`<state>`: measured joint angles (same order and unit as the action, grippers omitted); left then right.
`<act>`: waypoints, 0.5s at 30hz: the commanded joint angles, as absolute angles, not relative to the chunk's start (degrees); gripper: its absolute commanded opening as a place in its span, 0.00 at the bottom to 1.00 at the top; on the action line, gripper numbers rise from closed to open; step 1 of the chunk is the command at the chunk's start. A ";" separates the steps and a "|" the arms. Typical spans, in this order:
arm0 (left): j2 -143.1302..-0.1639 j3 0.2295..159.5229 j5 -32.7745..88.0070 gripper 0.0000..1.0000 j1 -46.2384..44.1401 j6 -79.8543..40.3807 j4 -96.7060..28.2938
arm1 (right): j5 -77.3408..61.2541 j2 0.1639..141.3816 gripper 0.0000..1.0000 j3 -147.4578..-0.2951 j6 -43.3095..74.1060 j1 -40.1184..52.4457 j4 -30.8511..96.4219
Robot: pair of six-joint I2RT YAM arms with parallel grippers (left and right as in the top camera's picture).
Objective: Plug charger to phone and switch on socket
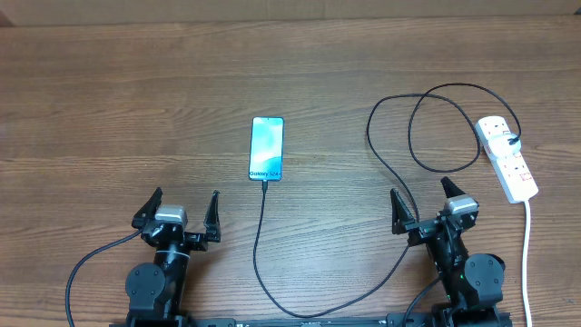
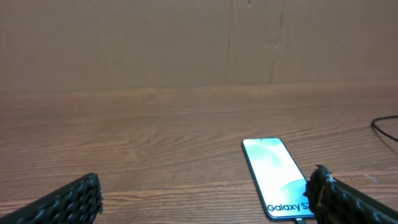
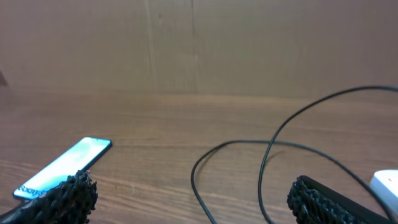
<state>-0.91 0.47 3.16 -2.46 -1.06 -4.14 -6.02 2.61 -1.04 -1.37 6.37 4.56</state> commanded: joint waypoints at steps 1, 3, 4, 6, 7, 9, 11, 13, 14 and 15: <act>-0.21 0.27 2.59 1.00 -1.78 0.03 -4.29 | -6.11 0.62 1.00 -0.43 -2.00 5.98 4.45; -0.21 0.25 2.59 1.00 -1.78 0.03 -4.29 | -6.11 0.14 1.00 -0.43 -2.00 5.98 4.45; -0.21 0.27 2.57 1.00 -1.78 0.03 -4.29 | -6.11 0.14 1.00 -0.43 -1.98 5.98 4.45; -0.21 0.27 2.59 1.00 -1.78 0.03 -4.29 | -6.11 0.14 1.00 -0.43 -1.98 5.98 4.45; -0.21 0.27 2.57 1.00 -1.78 0.03 -4.29 | -6.11 0.14 1.00 -0.43 -1.98 5.96 4.45; -0.21 0.27 2.59 1.00 -1.78 0.03 -4.29 | -6.11 0.14 1.00 -0.43 -1.80 5.96 4.45; -0.21 0.27 2.59 1.00 -1.78 0.03 -4.29 | -6.11 0.14 1.00 -0.43 -1.54 5.96 4.43; -0.21 0.27 2.59 1.00 -1.78 0.03 -4.29 | -6.11 0.14 1.00 -0.45 -1.56 5.96 4.40; -0.21 0.27 2.59 1.00 -1.78 0.03 -4.29 | -6.11 0.14 1.00 -0.45 -1.56 5.98 4.40; -0.21 0.27 2.57 1.00 -1.78 0.03 -4.29 | -6.11 0.14 1.00 -0.45 -1.56 5.98 4.40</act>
<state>-0.91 0.47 3.16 -2.46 -1.06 -4.14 -6.02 0.84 -1.04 -1.50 6.35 4.58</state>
